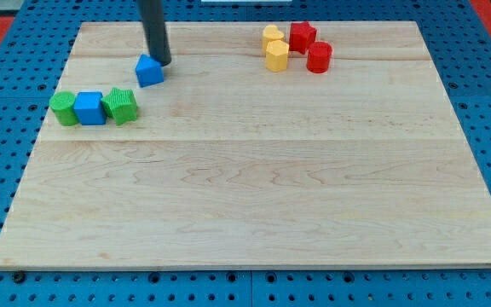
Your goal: Move the yellow heart and red star into the group of blocks
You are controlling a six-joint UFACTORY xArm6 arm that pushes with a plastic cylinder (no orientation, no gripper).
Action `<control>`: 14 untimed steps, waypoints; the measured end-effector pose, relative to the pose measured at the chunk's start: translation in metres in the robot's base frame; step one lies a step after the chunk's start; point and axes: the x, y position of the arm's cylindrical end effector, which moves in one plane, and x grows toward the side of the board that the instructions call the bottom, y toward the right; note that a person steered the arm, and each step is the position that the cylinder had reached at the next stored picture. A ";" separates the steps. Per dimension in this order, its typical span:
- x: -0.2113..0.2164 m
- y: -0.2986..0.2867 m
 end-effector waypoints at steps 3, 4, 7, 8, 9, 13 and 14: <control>0.029 -0.034; 0.064 0.074; 0.039 0.347; -0.028 0.358; -0.073 0.302; -0.051 0.068; -0.012 0.029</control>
